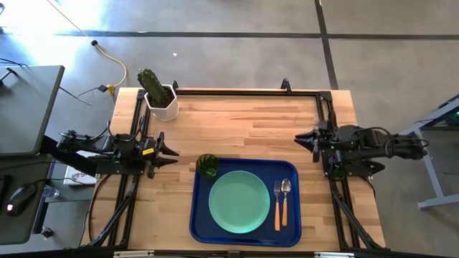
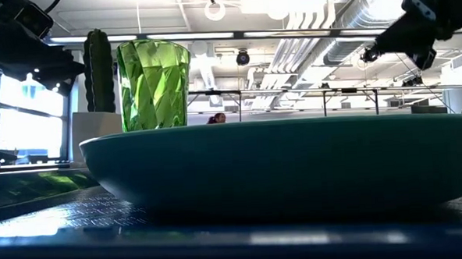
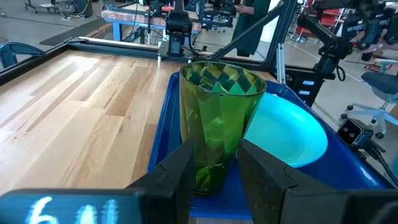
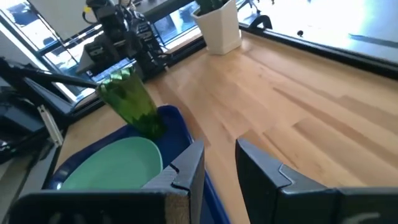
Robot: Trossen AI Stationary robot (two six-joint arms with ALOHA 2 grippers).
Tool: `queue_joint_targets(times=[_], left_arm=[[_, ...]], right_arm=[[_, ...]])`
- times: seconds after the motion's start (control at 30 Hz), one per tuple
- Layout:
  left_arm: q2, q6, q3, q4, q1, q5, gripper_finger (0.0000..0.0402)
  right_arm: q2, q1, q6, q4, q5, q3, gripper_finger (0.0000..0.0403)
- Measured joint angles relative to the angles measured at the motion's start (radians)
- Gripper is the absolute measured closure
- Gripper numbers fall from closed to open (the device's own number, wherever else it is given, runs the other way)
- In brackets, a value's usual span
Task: Pick and place plate/cup/fork/spoon on tray
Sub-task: Return to Home Position
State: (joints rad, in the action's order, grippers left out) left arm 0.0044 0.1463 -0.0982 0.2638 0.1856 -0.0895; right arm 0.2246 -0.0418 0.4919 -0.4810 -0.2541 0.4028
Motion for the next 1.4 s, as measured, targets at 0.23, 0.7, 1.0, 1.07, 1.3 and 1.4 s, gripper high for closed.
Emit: queue_joint_targets(times=[0.23, 0.7, 1.0, 1.07, 1.3, 1.4], left_arm=[[0.0, 0.007, 0.0, 0.0, 0.0, 0.0, 0.0291], [0.0, 0.007, -0.001, 0.0, 0.0, 0.0, 0.0291], [0.001, 0.007, -0.001, 0.0, 0.0, 0.0, 0.0291], [0.001, 0.007, -0.001, 0.0, 0.0, 0.0, 0.0291], [0.001, 0.007, -0.001, -0.001, 0.0, 0.0, 0.0291], [0.001, 0.007, -0.001, -0.001, 0.0, 0.0, 0.0291]], right_arm=[[-0.072, 0.0, -0.003, 0.012, 0.023, -0.078, 0.0321], [-0.144, 0.0, -0.008, 0.316, 0.07, -0.326, 0.0321], [-0.141, 0.0, 0.06, 0.321, 0.055, -0.329, 0.0321], [-0.141, 0.0, 0.07, 0.321, 0.056, -0.329, 0.0321], [-0.141, 0.0, 0.051, 0.32, 0.063, -0.329, 0.0321], [-0.141, 0.0, 0.049, 0.32, 0.063, -0.329, 0.0321]])
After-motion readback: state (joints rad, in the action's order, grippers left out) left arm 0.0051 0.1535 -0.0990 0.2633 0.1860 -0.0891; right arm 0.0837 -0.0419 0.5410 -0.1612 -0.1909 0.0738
